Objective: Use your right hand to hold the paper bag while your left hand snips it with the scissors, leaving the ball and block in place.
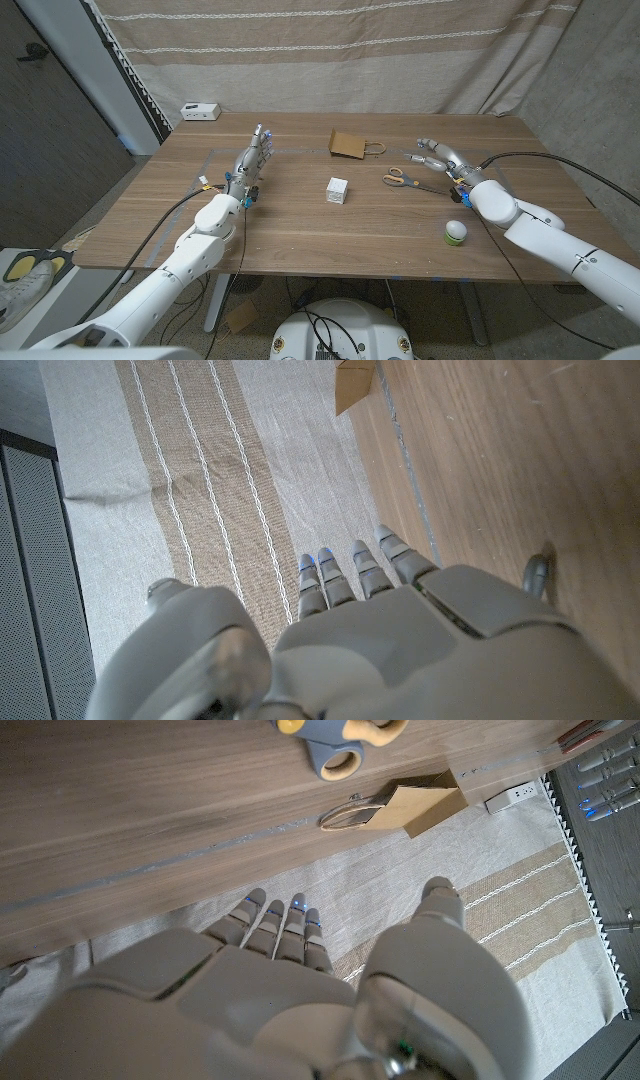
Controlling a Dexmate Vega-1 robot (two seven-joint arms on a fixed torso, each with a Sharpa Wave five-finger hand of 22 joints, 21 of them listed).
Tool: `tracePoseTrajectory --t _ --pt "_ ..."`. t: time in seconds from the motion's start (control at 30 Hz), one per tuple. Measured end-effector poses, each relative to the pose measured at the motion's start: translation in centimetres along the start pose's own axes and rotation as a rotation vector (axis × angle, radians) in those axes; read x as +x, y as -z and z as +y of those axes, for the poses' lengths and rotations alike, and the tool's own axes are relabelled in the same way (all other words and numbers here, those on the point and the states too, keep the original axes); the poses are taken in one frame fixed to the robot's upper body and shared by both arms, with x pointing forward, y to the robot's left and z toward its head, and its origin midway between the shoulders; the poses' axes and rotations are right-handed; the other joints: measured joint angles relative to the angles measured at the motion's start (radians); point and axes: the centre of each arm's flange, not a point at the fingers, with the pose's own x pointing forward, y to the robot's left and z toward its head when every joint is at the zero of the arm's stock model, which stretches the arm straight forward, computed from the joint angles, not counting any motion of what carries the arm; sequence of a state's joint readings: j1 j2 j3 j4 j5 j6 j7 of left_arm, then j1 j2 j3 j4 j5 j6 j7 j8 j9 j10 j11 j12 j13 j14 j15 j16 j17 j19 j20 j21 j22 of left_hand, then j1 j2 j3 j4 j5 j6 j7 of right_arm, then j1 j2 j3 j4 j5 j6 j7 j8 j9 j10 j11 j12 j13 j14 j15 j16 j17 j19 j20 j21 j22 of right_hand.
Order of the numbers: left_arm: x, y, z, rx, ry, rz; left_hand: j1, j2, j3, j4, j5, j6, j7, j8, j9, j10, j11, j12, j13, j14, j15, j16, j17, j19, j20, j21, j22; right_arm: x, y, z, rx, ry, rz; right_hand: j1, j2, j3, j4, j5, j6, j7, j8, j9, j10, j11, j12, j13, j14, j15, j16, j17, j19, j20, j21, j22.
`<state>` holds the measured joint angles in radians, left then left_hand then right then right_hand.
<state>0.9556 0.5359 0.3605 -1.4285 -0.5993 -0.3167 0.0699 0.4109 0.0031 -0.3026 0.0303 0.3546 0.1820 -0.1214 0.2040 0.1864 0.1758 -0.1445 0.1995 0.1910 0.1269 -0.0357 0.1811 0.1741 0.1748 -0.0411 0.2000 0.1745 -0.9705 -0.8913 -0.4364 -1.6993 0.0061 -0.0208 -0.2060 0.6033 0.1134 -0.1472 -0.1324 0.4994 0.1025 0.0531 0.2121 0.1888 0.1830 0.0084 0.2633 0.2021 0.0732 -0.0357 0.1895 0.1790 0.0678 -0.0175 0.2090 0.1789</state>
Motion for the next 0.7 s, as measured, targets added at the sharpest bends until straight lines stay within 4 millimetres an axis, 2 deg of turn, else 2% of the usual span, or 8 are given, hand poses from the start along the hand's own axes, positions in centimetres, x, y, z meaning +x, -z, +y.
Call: tracePoseTrajectory --t 0.07,0.2,0.3,0.53,0.7 --pt "-0.02 -0.03 0.00 0.000 0.000 0.000 0.000 0.000 0.000 0.000 0.000 0.000 0.000 0.000 0.000 0.000 0.000 0.000 0.000 0.000 0.000 0.000 0.000 0.000 0.000 0.000 0.000 -0.07 -0.08 0.08 -0.008 -0.002 0.001 0.000 0.000 0.000 0.000 0.000 0.001 -0.001 0.000 0.000 0.003 -0.003 0.000 0.000 0.000 0.000 0.000 0.000 0.000 0.000 0.000 0.000" --pt "-0.10 -0.03 -0.04 0.000 0.002 -0.001 0.000 0.000 0.000 0.000 0.000 0.002 -0.002 0.000 0.000 0.000 0.000 0.000 0.000 0.000 0.000 0.000 0.000 0.000 0.000 0.000 0.000 -0.17 -0.12 0.13 -0.012 -0.005 0.003 0.014 0.006 0.003 -0.003 0.004 0.040 -0.026 0.011 0.000 0.019 -0.005 0.007 0.000 0.000 0.000 0.000 0.000 0.008 -0.008 0.000 0.000" --pt "-0.14 -0.04 -0.04 0.000 0.001 -0.001 0.000 0.000 0.000 0.000 0.000 -0.025 -0.005 -0.016 0.000 0.002 -0.002 0.000 0.000 0.000 0.000 0.000 0.000 0.000 0.000 0.000 0.000 -0.22 -0.21 0.13 -0.020 -0.006 0.004 0.022 0.004 0.004 -0.004 0.004 0.050 -0.035 0.011 0.000 0.025 -0.010 0.007 0.000 0.000 0.000 0.000 0.000 0.011 -0.011 0.000 0.000" --pt "-0.22 -0.06 -0.01 -0.001 -0.001 -0.002 0.000 0.000 0.000 0.000 0.000 -0.029 0.000 -0.016 0.000 0.004 -0.004 0.000 0.000 0.000 0.000 0.000 0.000 0.000 0.000 0.000 0.000 -0.37 -0.32 0.24 -0.041 -0.011 0.012 0.029 0.011 0.004 -0.004 0.004 0.044 -0.029 0.011 0.000 0.022 -0.008 0.007 -0.002 0.000 0.000 0.000 0.000 0.011 -0.011 0.000 0.000" --pt "-0.31 -0.12 0.08 0.001 -0.002 -0.004 0.000 0.000 0.000 0.000 0.000 -0.028 0.000 -0.016 0.000 0.004 -0.004 0.000 0.000 0.000 0.000 0.000 0.000 0.000 0.000 0.000 0.000 -0.56 -0.48 0.41 -0.063 -0.018 0.019 0.033 0.015 0.008 -0.001 0.004 0.035 -0.021 0.000 0.000 0.008 0.002 0.003 -0.002 0.009 -0.001 0.000 0.000 0.022 0.000 0.000 0.005"
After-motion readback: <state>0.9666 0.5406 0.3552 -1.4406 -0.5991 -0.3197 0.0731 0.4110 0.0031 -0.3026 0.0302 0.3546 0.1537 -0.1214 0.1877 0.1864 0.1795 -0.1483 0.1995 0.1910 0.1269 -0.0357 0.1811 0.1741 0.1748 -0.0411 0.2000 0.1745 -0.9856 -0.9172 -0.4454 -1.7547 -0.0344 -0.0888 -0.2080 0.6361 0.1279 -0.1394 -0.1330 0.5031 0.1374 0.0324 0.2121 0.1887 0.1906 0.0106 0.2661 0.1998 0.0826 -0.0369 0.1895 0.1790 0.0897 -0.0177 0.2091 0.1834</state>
